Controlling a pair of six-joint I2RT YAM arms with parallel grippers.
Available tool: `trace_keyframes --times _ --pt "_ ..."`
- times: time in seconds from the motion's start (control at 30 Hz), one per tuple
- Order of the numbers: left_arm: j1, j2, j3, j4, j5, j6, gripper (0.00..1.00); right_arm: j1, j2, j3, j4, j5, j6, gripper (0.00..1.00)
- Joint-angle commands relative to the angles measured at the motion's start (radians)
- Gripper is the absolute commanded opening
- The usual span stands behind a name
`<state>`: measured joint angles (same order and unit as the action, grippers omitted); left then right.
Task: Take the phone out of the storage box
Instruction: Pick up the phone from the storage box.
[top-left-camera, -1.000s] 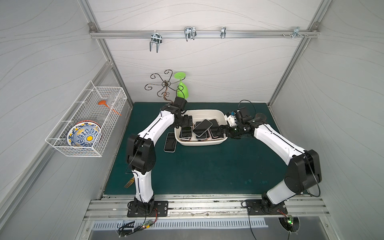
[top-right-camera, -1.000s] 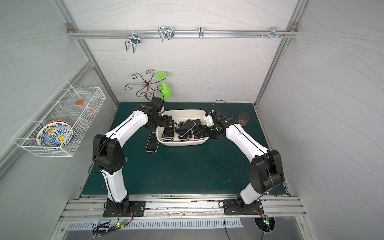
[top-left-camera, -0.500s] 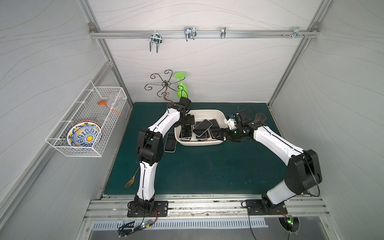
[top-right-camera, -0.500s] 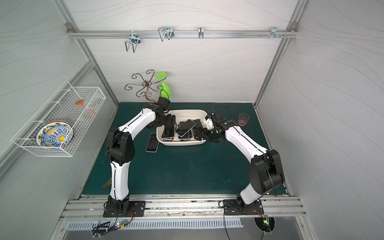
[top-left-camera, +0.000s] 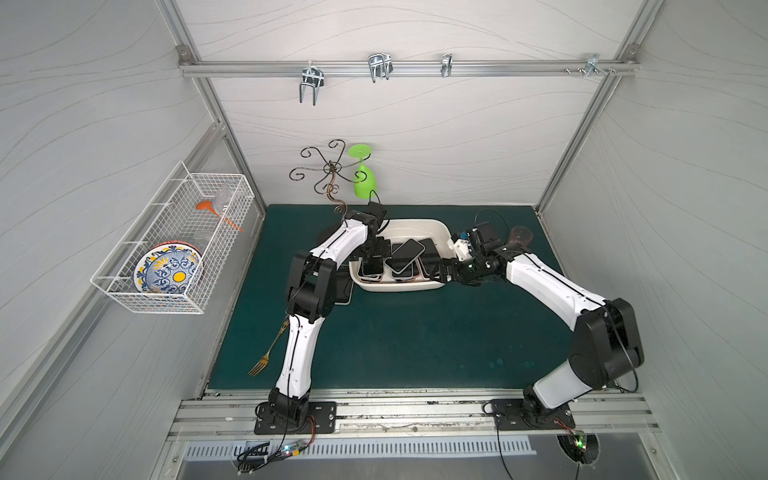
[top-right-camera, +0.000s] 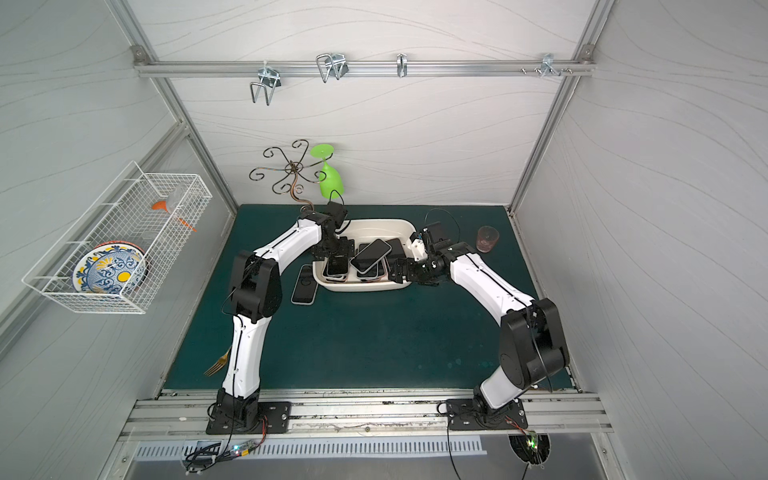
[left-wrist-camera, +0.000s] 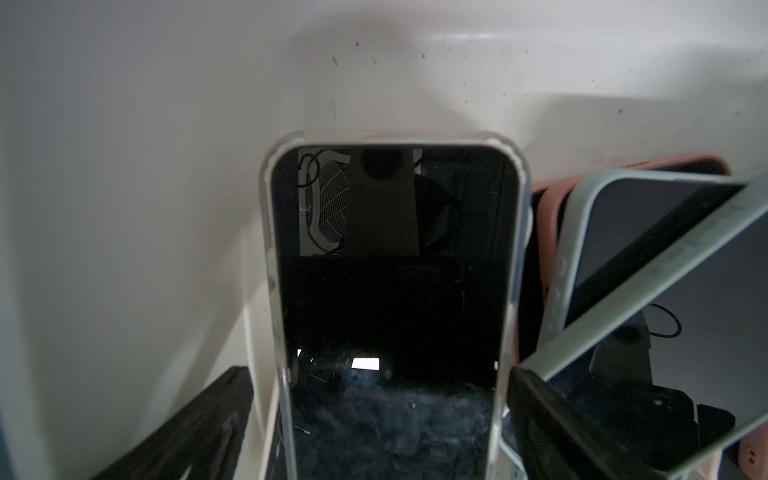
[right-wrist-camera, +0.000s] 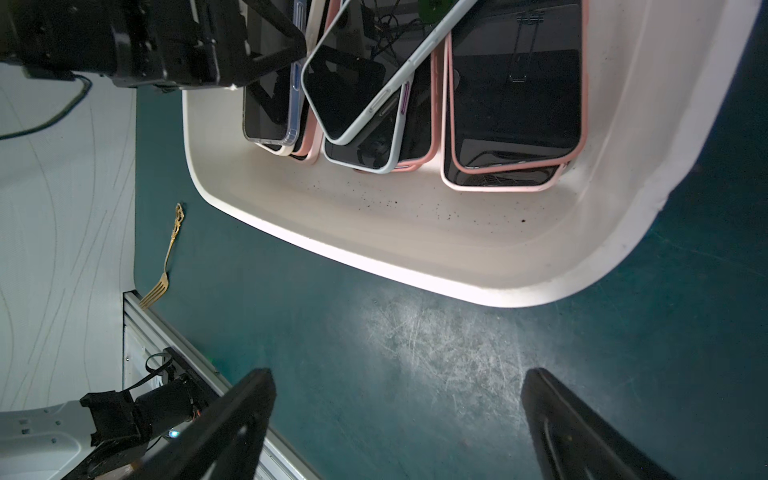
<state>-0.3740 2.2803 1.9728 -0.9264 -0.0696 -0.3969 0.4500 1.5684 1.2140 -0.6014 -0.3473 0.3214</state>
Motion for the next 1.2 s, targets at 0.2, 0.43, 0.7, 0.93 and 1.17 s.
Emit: trace_keyframes --times 0.2,0.43,0.7,0.93,1.17 --pt "-0.004 0.044 0.045 0.001 0.005 0.012 0.84 -0.005 0.004 -0.011 0.011 -0.012 -0.016 0.99" --pt "-0.005 0.022 0.045 0.016 0.005 0.026 0.63 -0.005 0.004 -0.005 0.008 -0.009 -0.016 0.99" --pt "-0.003 -0.038 0.048 0.022 -0.004 0.042 0.35 -0.005 -0.005 -0.013 0.016 -0.020 -0.004 0.99" --pt "0.004 -0.135 0.071 0.014 0.005 0.055 0.26 -0.004 0.007 -0.011 0.069 -0.087 0.014 0.98" --pt "0.008 -0.201 0.083 -0.020 0.044 0.064 0.21 0.017 0.058 0.046 0.171 -0.194 0.047 0.99"
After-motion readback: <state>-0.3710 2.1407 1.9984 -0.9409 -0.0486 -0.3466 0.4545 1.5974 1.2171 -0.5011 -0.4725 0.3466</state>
